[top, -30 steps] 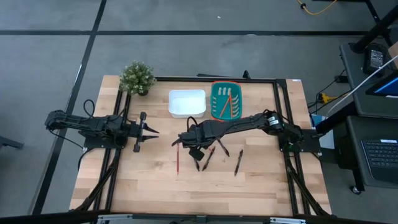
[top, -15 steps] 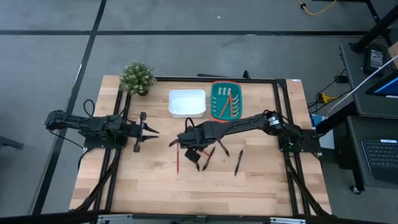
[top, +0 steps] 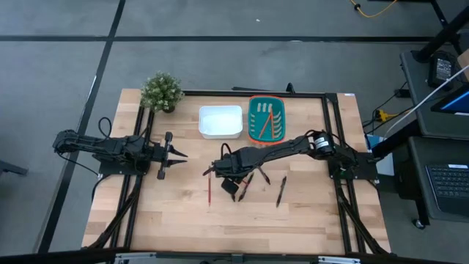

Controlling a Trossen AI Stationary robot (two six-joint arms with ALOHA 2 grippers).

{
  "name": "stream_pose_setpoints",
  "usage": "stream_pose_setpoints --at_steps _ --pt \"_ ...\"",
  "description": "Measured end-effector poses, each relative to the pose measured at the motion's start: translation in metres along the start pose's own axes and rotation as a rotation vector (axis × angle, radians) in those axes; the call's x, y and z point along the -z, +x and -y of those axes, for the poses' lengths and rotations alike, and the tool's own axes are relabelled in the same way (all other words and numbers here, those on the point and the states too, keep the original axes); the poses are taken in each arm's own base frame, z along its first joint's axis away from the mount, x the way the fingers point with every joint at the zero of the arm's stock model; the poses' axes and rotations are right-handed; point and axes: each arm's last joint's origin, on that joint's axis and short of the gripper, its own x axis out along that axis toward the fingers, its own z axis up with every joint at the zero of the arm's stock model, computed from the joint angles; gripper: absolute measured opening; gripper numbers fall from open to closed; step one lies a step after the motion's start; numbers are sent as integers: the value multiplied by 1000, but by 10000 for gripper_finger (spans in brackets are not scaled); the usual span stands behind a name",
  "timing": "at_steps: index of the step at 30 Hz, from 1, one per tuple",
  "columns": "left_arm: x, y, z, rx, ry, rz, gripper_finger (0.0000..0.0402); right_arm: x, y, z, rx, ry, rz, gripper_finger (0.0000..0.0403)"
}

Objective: Sort pens & pencils
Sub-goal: Put the right red pencil into the blue bin

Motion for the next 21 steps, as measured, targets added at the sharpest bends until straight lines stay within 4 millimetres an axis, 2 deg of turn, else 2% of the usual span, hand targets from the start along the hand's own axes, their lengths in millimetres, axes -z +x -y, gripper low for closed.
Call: stream_pose_setpoints --at_steps 5,21 --pt "0 0 0 0 0 0 72 1 12 3 -30 8 -8 110" --pt "0 0 0 0 0 0 72 0 13 3 -45 8 -4 110"
